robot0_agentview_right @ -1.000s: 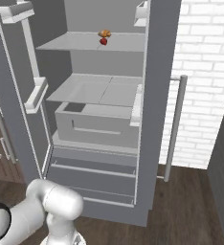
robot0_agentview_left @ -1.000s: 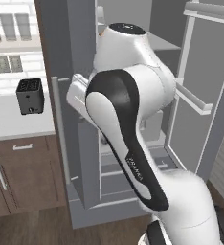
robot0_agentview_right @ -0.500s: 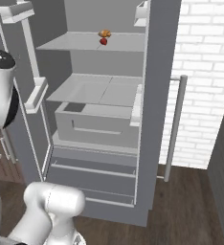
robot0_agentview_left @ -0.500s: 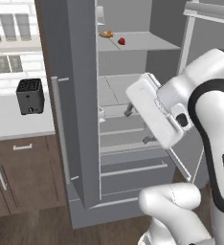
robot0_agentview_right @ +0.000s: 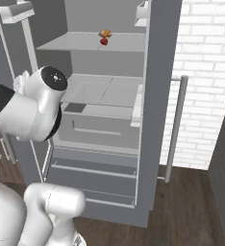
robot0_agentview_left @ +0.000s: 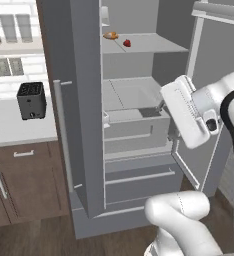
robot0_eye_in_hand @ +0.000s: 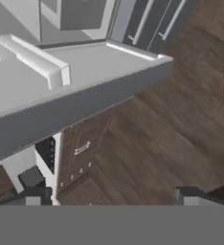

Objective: Take the strawberry from the fridge and place it on top of the pancake, located on the dining counter.

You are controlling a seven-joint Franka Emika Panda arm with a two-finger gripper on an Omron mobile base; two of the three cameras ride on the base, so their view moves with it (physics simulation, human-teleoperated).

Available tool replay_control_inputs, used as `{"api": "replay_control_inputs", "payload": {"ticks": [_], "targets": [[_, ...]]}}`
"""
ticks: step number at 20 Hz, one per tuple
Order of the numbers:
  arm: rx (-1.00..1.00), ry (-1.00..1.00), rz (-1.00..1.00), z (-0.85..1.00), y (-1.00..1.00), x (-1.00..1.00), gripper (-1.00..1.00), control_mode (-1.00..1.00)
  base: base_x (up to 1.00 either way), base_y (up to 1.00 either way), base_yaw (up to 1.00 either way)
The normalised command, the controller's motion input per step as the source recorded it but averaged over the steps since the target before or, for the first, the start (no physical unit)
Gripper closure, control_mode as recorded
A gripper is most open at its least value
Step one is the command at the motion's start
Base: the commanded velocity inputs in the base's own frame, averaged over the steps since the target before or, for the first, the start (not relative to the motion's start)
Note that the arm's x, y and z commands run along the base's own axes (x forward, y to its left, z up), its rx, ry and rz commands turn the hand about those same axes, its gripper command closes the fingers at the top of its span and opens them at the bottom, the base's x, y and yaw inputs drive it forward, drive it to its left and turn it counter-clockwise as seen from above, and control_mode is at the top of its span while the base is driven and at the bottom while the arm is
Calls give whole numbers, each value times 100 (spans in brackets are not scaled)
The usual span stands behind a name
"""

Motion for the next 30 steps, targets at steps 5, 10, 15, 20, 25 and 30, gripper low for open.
{"api": "replay_control_inputs", "payload": {"ticks": [5,10,15,20,25,30], "targets": [[12,-10,-1,-13,-15,100,-100,-100,0,0,0],[5,-11,0,-20,15,98,-100,-100,0,0,0],[0,-10,5,-45,35,75,-100,-100,0,0,0],[0,-4,0,-36,31,86,-100,-100,0,0,0],[0,-1,3,-13,8,48,-100,-100,0,0,0],[0,0,10,-1,42,10,-100,-100,0,0,0]]}}
